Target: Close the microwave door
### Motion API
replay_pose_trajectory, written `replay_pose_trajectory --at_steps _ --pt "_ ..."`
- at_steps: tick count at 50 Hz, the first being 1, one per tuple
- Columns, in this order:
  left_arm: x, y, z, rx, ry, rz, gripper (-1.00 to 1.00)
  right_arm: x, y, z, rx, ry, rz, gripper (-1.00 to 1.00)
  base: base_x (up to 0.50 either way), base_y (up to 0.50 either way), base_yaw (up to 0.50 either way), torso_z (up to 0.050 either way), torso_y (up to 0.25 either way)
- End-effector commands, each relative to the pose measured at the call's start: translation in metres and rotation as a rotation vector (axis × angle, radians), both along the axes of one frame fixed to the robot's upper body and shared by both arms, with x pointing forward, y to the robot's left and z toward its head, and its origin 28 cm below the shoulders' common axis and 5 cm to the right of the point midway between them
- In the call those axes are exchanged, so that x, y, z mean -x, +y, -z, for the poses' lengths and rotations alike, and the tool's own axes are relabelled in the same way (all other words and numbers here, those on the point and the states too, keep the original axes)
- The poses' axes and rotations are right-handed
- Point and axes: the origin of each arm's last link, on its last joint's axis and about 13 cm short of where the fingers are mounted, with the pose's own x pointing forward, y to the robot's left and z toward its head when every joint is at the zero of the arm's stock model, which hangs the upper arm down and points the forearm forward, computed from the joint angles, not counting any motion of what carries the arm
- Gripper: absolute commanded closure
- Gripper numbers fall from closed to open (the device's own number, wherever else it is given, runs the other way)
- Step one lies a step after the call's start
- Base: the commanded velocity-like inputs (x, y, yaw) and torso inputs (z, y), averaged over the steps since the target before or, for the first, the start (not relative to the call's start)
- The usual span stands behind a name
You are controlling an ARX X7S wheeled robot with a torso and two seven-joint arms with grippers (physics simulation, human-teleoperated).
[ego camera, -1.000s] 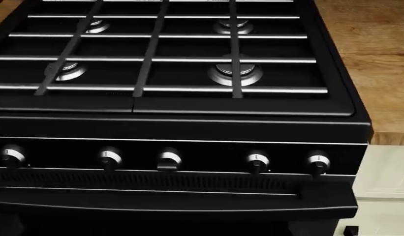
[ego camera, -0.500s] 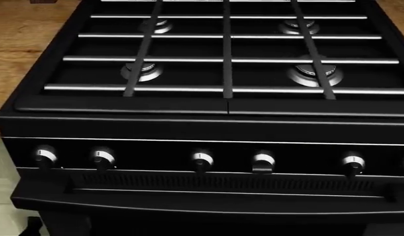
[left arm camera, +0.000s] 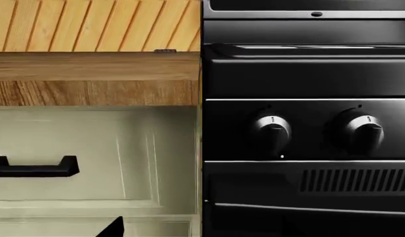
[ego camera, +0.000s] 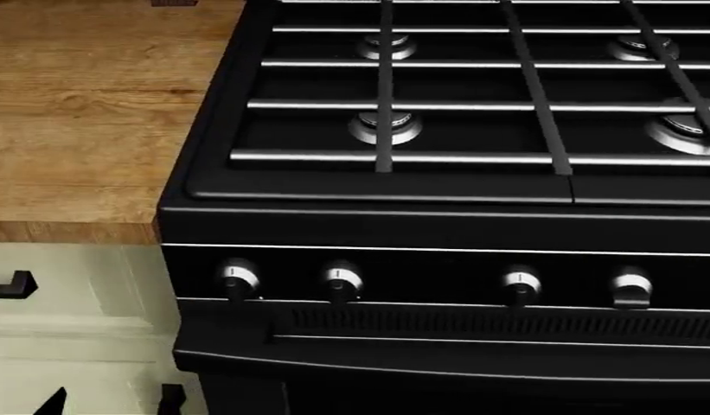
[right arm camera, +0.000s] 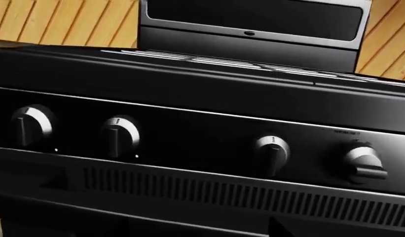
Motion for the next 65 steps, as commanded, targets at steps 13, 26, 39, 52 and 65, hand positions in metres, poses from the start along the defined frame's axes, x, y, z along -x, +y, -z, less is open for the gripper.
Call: replay_pose_trajectory --at_steps 13,26,39,52,65 --pt "0.0 0.0 0.0 -0.001 -0.004 0.001 -1.0 0.0 0.0 0.0 0.001 0.001 0.001 -1.0 0.0 0.5 0.0 0.0 0.0" --pt "0.0 0.0 0.0 -0.001 -0.005 0.001 -1.0 -0.001 0.0 0.001 0.0 0.001 0.002 -1.0 0.0 0.5 0.0 0.0 0.0" --pt "0.001 -0.001 0.0 -0.02 -0.01 0.009 -1.0 0.0 0.0 0.0 0.015 -0.008 0.002 -1.0 0.0 0.49 0.0 0.0 0.0" --pt "0.003 -0.005 -0.005 -0.155 -0.067 0.004 -1.0 0.005 0.006 -0.002 0.172 -0.06 -0.004 -1.0 0.0 0.01 0.0 0.0 0.0" --pt "0.021 -0.005 -0.034 -0.366 -0.373 -0.082 -1.0 0.014 0.014 -0.006 0.385 -0.172 -0.013 -1.0 0.0 0.0 0.0 0.0 0.0"
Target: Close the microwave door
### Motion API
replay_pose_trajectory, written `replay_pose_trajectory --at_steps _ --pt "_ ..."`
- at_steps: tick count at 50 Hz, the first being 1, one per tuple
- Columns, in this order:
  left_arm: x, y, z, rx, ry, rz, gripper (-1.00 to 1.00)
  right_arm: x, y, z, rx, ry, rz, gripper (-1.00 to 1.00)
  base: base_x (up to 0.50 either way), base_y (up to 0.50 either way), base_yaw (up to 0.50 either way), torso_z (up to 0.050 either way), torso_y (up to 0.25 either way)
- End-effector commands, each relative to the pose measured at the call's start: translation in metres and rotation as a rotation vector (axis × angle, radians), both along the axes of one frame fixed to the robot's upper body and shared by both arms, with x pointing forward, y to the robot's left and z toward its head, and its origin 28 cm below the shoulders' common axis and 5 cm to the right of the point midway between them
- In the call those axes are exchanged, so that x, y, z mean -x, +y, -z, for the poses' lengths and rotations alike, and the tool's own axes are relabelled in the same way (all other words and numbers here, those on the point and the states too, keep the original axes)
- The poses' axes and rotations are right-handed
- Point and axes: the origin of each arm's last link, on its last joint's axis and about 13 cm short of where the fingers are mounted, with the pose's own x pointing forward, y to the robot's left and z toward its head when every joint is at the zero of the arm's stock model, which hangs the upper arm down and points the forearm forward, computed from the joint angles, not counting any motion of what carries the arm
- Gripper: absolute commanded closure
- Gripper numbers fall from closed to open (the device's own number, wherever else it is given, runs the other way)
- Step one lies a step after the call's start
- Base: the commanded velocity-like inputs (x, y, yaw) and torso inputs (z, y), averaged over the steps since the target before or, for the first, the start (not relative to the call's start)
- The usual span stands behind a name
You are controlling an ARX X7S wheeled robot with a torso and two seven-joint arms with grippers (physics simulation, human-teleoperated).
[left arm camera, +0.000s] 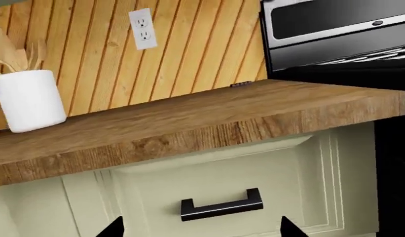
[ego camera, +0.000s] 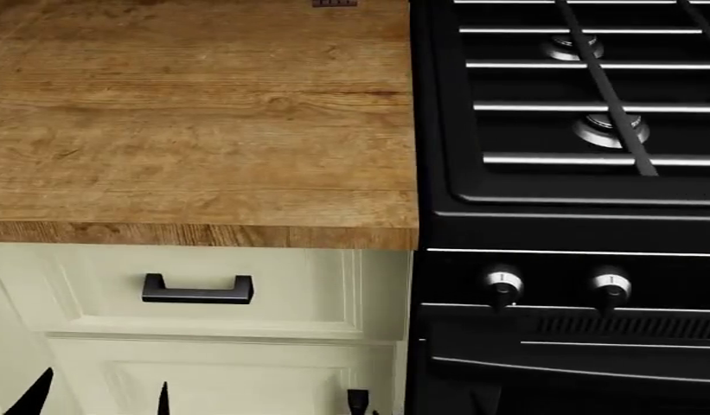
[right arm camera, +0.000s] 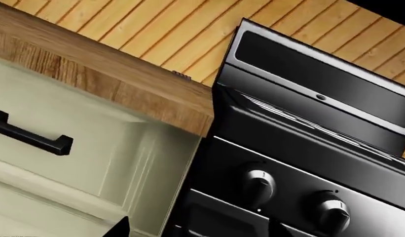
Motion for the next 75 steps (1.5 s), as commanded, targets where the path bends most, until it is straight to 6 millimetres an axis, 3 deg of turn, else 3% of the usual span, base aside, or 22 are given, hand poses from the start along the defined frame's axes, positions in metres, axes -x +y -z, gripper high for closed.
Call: replay_pose_trajectory --at_steps 1,9,21,37,56,60,75 --pt "0.018 0.001 -0.027 -0.195 -0.257 -0.07 -1.0 0.008 0.006 -0.007 0.131 -0.095 0.0 -1.0 0.0 0.0 0.0 0.0 0.0" --pt "0.042 0.01 -0.062 -0.281 -0.439 -0.166 -1.0 0.023 0.013 -0.029 0.237 -0.227 -0.013 -1.0 0.0 0.0 0.0 0.0 0.0" --pt "0.056 0.01 -0.082 -0.348 -0.545 -0.139 -1.0 0.038 0.02 -0.053 0.284 -0.316 -0.024 -1.0 0.0 0.0 0.0 0.0 0.0" --pt "0.068 0.008 -0.094 -0.359 -0.622 -0.132 -1.0 0.058 0.023 -0.075 0.328 -0.492 0.0 -1.0 0.0 0.0 0.0 0.0 0.0" --pt "0.071 0.005 -0.1 -0.377 -0.649 -0.134 -1.0 0.062 0.021 -0.081 0.339 -0.578 0.029 -1.0 0.0 0.0 0.0 0.0 0.0" --pt "0.071 0.006 -0.1 -0.376 -0.655 -0.135 -1.0 0.065 0.021 -0.078 0.377 -0.653 0.023 -1.0 0.41 -0.01 0.0 0.0 0.0" --pt "0.072 0.005 -0.099 -0.378 -0.664 -0.124 -1.0 0.062 0.021 -0.078 0.392 -0.63 0.052 -1.0 0.5 -0.01 0.0 0.0 0.0"
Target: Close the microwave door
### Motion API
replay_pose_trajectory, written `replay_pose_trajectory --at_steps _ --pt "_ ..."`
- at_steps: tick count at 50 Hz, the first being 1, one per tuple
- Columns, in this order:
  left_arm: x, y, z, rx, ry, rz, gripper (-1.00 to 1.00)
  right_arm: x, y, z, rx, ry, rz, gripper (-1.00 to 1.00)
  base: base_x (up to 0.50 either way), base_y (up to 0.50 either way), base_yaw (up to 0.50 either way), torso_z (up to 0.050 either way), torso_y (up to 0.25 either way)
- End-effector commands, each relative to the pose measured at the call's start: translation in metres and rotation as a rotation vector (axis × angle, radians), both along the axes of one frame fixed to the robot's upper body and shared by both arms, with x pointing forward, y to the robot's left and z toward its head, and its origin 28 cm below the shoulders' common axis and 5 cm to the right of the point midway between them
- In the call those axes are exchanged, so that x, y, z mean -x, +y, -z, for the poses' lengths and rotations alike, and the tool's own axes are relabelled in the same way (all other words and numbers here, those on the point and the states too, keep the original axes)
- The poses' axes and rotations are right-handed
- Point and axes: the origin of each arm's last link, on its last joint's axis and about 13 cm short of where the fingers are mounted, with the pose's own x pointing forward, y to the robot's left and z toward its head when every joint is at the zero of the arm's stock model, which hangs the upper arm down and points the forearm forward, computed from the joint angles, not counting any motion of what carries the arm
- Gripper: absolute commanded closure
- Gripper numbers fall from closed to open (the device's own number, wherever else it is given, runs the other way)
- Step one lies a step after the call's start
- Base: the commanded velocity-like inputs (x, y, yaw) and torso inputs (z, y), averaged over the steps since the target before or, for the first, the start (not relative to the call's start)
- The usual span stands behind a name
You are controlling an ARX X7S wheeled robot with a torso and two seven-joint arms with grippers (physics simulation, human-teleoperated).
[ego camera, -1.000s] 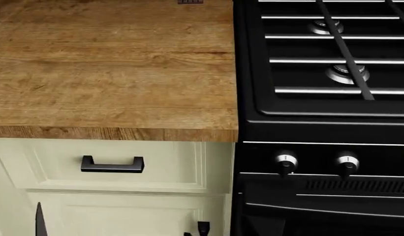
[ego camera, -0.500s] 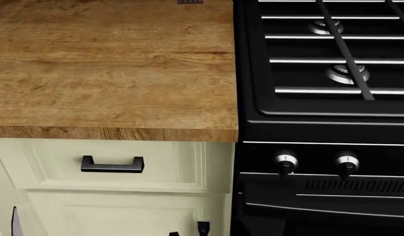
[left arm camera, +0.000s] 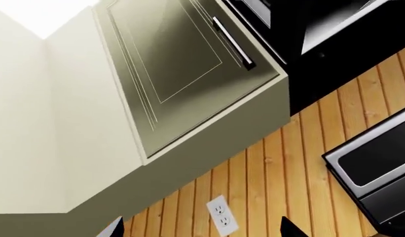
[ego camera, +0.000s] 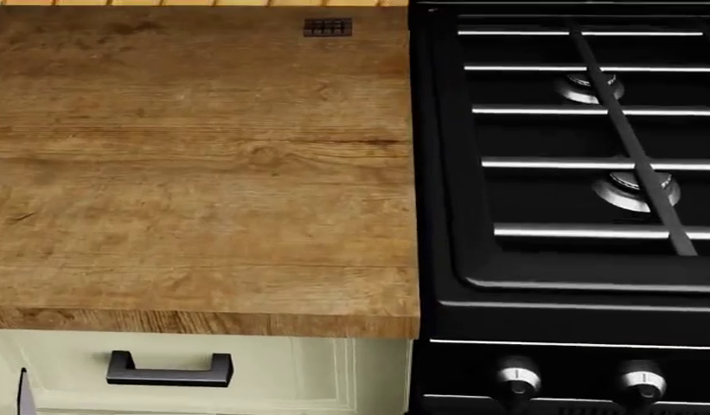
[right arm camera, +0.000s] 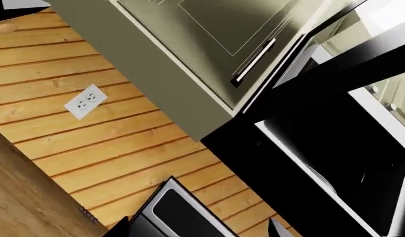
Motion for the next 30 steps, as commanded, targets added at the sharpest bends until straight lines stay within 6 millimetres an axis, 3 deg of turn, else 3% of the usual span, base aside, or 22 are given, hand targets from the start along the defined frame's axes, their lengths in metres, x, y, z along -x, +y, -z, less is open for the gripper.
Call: replay_pose_trajectory --at_steps 1,6,21,30 --pt "0.001 -0.001 0.0 -0.004 -0.008 0.005 -1.0 0.001 0.0 -0.001 0.01 -0.018 0.011 -1.0 0.5 -0.01 0.0 0.0 0.0" --pt "0.001 -0.001 0.0 -0.005 -0.009 0.004 -1.0 -0.002 0.0 -0.001 -0.024 0.01 0.025 -1.0 0.38 0.0 0.0 0.0 0.0" --pt "0.003 -0.003 -0.003 -0.009 -0.036 0.012 -1.0 0.009 0.001 -0.002 0.073 -0.103 0.009 -1.0 0.0 0.0 0.0 0.0 0.0" --pt "0.004 -0.003 -0.003 -0.004 -0.047 0.019 -1.0 0.008 0.001 -0.002 0.097 -0.119 0.027 -1.0 0.47 -0.05 0.0 0.0 0.0"
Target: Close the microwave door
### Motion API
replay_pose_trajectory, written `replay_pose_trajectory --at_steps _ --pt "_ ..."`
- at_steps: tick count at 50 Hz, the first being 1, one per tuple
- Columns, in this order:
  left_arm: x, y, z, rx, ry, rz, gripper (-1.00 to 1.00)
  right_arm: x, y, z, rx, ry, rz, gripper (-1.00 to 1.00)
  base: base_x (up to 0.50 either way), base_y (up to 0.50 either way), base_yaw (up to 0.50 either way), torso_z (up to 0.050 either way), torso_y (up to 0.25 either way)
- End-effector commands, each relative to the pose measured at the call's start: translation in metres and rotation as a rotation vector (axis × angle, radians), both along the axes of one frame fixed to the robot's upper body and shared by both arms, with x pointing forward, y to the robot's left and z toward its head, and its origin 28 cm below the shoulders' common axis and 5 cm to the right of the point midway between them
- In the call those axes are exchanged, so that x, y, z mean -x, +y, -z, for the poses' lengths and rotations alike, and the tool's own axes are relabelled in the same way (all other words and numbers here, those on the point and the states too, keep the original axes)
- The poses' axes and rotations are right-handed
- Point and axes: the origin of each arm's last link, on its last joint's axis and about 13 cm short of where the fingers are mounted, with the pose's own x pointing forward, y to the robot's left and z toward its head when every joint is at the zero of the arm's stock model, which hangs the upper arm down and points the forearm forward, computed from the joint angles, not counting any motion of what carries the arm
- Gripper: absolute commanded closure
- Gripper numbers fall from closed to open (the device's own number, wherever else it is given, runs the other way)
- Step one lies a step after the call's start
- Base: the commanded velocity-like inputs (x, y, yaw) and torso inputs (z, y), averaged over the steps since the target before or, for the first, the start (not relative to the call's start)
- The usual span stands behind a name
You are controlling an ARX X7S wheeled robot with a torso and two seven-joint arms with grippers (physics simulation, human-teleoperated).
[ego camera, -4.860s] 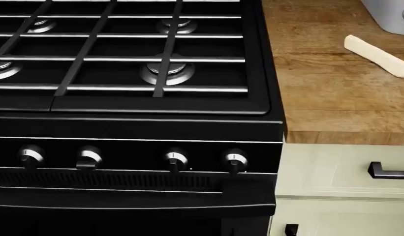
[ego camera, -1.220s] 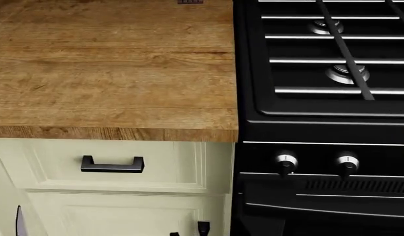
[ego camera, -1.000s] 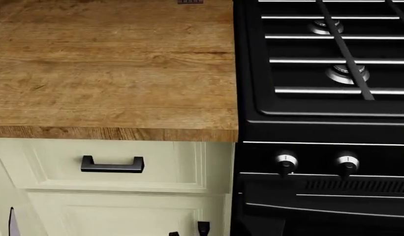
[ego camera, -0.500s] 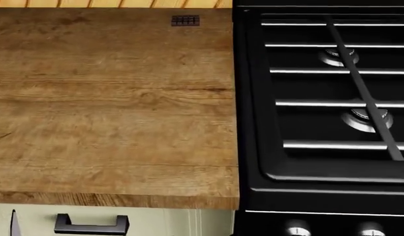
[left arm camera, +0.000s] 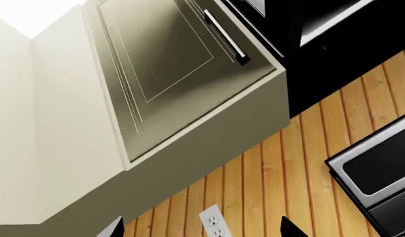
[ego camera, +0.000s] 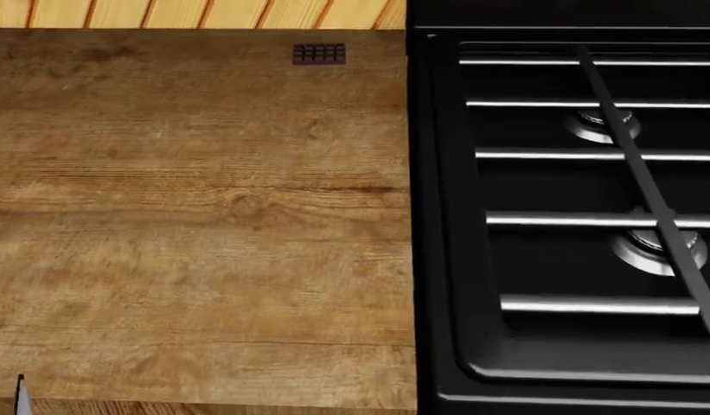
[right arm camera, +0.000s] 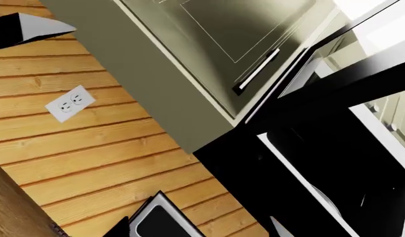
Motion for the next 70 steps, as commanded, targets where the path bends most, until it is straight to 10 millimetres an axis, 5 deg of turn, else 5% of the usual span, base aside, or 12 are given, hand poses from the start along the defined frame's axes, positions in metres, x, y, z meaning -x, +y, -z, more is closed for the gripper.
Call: replay_pose_trajectory --at_steps 1,11,39,54,70 --pt "0.001 0.0 -0.001 0.004 -0.015 0.006 -1.0 0.002 0.0 -0.001 0.045 -0.032 0.018 -1.0 0.5 -0.07 0.0 0.0 0.0" --pt "0.005 0.001 -0.003 0.036 -0.054 0.011 -1.0 0.017 0.012 -0.014 0.099 -0.082 0.001 -1.0 0.34 -0.04 0.0 0.0 0.0" --pt "0.008 0.0 -0.006 0.045 -0.084 0.004 -1.0 0.015 0.013 -0.01 0.169 -0.099 0.05 -1.0 0.06 -0.02 0.0 0.0 0.001" --pt "0.01 0.0 -0.009 0.039 -0.1 -0.008 -1.0 -0.016 0.037 -0.143 0.12 -0.295 -0.019 -1.0 0.0 0.0 0.0 0.0 0.0" --pt "0.007 -0.002 -0.006 0.035 -0.089 0.008 -1.0 -0.022 0.035 -0.157 0.1 -0.301 -0.017 -1.0 0.0 0.0 0.0 0.0 0.0"
